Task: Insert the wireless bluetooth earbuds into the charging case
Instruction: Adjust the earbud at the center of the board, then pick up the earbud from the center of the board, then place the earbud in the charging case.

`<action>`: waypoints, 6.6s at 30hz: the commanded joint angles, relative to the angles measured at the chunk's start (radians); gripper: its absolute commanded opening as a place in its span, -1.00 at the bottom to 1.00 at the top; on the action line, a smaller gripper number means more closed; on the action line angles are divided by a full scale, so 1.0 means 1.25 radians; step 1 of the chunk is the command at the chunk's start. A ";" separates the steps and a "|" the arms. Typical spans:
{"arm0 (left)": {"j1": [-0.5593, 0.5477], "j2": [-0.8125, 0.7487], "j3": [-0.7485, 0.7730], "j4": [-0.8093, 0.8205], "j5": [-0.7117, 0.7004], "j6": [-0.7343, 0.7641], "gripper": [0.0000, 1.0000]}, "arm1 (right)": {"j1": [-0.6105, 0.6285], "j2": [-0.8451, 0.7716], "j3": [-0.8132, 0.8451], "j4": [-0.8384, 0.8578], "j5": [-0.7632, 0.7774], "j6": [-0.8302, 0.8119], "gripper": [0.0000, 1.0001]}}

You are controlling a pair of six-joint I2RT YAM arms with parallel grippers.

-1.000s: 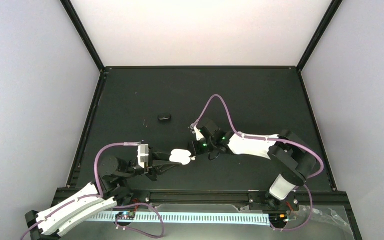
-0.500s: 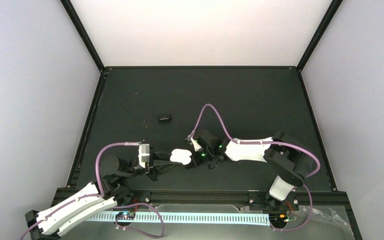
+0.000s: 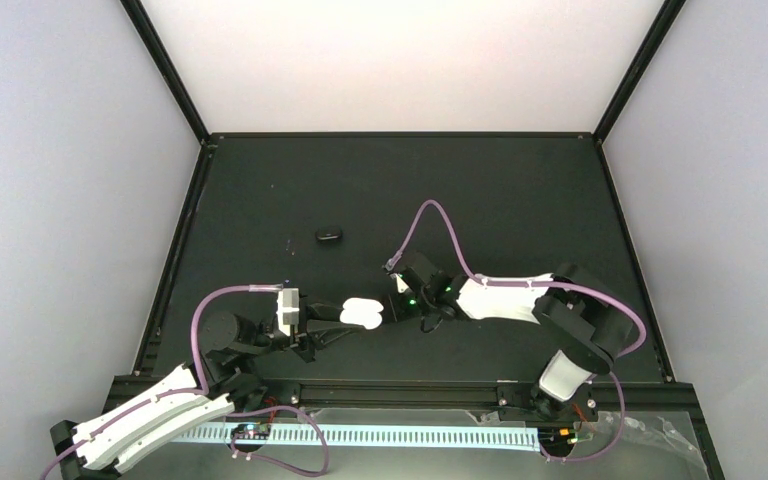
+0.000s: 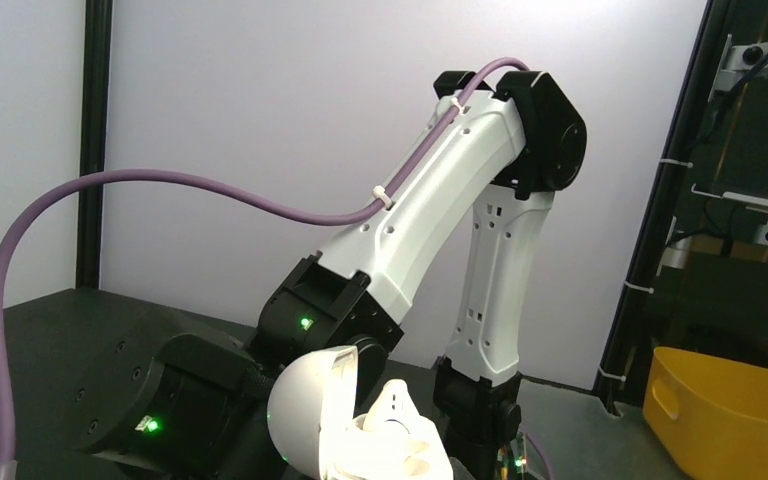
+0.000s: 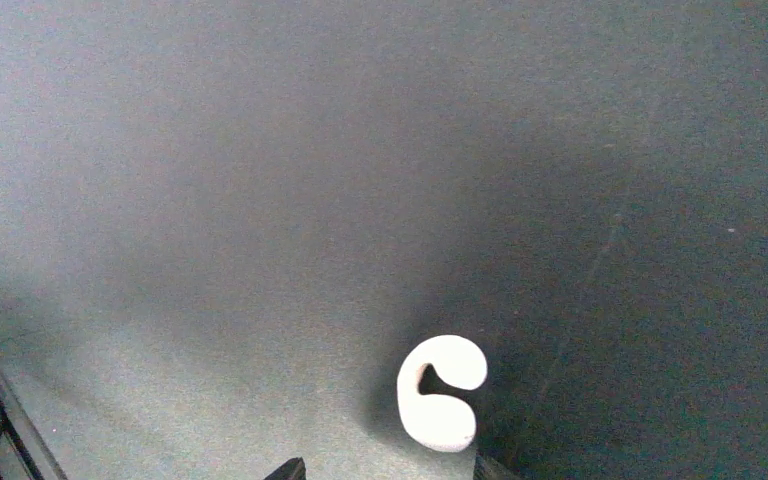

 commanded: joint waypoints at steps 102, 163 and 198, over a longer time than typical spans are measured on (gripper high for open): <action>-0.005 -0.004 -0.004 0.000 -0.011 0.016 -0.97 | -0.009 0.027 0.110 -0.140 0.147 -0.081 -0.74; -0.005 0.232 0.095 0.143 0.199 0.028 -0.97 | 0.040 -0.604 0.376 -0.533 -0.322 -0.497 -0.98; -0.005 0.239 0.094 0.110 0.228 0.049 -0.97 | 0.186 -0.525 0.397 -0.519 -0.172 -0.520 -0.98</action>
